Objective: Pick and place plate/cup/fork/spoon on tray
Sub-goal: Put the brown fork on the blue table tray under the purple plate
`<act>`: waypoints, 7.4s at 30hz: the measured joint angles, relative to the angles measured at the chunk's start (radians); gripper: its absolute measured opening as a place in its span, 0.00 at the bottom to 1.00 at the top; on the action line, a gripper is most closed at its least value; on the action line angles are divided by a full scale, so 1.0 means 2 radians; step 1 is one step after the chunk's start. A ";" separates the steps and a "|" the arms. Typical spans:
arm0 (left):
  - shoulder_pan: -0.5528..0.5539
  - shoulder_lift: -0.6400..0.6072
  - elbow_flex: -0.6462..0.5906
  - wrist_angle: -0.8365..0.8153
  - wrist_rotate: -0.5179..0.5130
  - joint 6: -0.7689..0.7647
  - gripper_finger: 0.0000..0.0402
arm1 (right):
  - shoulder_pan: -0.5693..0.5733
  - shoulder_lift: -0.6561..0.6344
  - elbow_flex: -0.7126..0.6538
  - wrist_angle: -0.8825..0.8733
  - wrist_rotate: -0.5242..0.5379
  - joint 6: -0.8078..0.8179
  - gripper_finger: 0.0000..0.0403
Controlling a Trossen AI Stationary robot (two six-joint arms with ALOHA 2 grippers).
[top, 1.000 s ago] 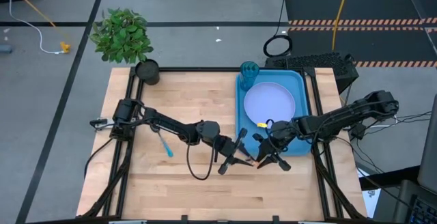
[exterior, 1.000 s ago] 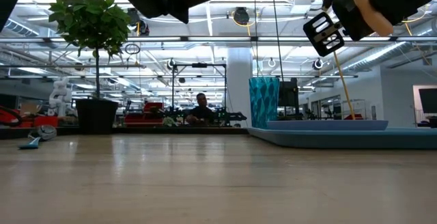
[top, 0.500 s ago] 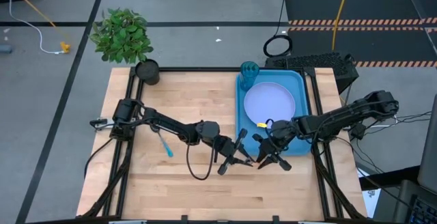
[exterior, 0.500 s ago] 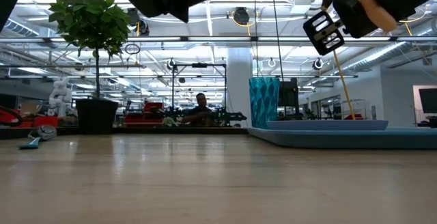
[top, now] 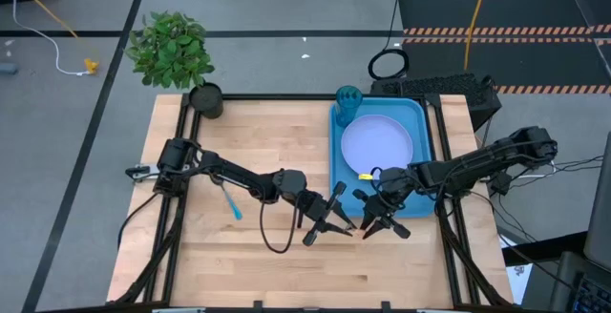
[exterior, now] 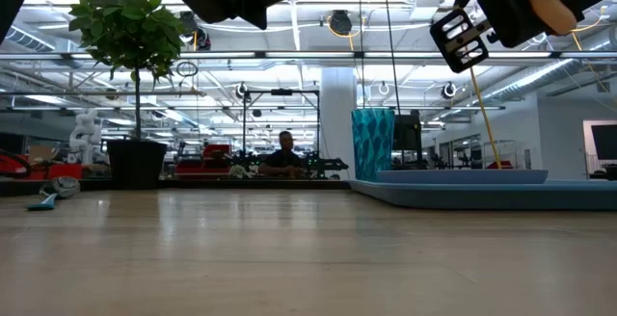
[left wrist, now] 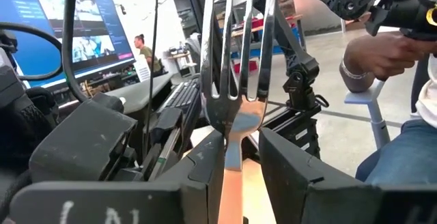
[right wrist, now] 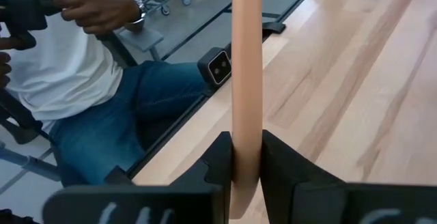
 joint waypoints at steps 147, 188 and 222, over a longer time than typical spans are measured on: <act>0.022 -0.001 0.004 0.029 -0.398 -0.093 0.06 | 0.073 -0.105 0.000 -0.059 0.655 -0.053 0.15; -0.049 -0.140 0.004 -0.512 -0.385 -0.324 0.45 | -0.025 -0.071 0.000 -0.335 0.391 0.141 0.12; -0.062 -0.138 0.004 -0.492 -0.384 -0.308 0.45 | -0.060 -0.013 0.000 -0.392 0.379 -0.003 0.14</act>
